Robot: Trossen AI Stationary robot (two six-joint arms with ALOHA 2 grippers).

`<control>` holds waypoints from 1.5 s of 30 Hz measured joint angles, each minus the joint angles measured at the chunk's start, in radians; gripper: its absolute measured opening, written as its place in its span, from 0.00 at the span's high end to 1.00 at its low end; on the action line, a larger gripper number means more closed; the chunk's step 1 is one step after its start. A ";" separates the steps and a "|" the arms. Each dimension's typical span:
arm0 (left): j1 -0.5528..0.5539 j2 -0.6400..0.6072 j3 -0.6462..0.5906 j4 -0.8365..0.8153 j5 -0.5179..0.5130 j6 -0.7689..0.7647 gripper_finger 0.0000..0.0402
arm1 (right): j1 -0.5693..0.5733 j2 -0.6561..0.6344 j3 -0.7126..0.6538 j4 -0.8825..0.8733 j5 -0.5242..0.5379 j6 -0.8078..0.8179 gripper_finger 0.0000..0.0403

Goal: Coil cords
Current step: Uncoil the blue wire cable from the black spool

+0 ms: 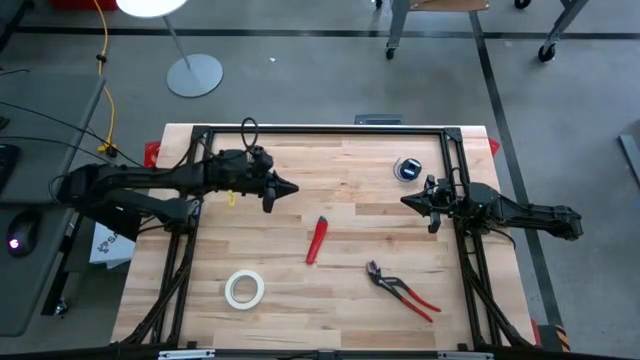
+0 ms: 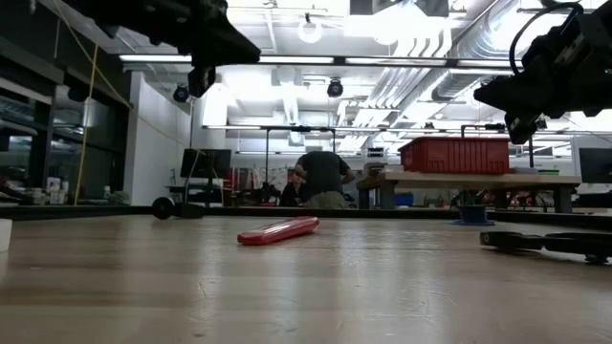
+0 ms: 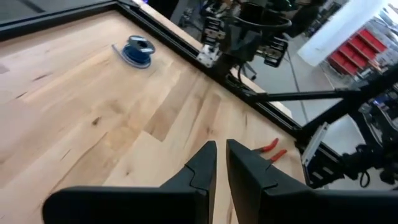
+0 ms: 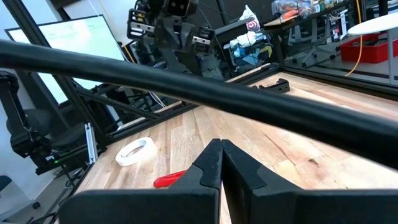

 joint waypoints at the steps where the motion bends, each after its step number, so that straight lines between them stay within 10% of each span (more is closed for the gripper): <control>1: 0.002 0.000 0.000 -0.002 0.014 0.018 0.92 | 0.000 0.000 0.000 0.000 0.000 0.000 1.00; 23: 0.069 0.021 0.004 -0.073 0.196 0.122 0.46 | 0.000 0.000 0.000 0.000 0.000 0.000 1.00; 45: 0.307 0.171 0.129 -0.097 0.190 0.411 0.44 | 0.000 0.000 0.000 0.000 0.000 0.000 1.00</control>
